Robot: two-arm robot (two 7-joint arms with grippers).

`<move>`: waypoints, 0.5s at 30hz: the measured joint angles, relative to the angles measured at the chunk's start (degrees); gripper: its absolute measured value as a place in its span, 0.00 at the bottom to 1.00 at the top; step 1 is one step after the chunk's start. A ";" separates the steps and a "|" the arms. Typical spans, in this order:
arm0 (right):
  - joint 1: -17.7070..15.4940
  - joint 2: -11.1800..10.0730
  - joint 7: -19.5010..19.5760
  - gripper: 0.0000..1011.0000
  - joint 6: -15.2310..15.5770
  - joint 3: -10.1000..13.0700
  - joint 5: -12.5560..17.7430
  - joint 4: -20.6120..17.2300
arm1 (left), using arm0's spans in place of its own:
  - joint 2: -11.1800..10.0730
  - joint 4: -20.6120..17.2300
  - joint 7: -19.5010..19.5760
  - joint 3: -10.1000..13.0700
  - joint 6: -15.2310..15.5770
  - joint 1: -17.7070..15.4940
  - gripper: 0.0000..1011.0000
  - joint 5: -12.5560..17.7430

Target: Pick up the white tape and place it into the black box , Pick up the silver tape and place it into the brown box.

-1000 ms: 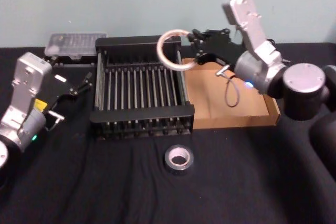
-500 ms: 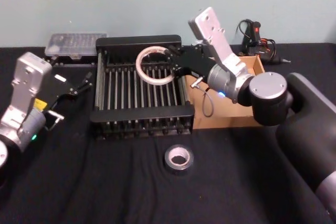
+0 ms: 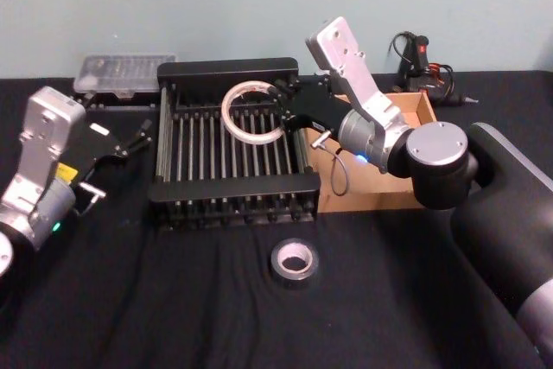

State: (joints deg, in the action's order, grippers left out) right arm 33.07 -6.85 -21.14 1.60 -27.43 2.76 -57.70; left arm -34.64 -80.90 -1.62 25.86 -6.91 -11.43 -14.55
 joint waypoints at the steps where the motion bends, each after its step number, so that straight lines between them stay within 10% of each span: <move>1: 0.00 0.00 0.00 0.09 0.01 0.00 0.00 -0.03 | 0.00 0.00 0.00 0.00 0.00 0.00 0.99 0.00; 15: -0.02 -0.07 0.04 0.46 0.06 0.04 0.02 -0.17 | 0.00 0.00 0.00 0.00 0.00 0.00 0.99 0.00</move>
State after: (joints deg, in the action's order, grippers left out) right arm 33.04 -6.92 -21.10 1.66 -27.40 2.78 -57.87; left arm -34.64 -80.90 -1.62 25.87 -6.91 -11.43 -14.55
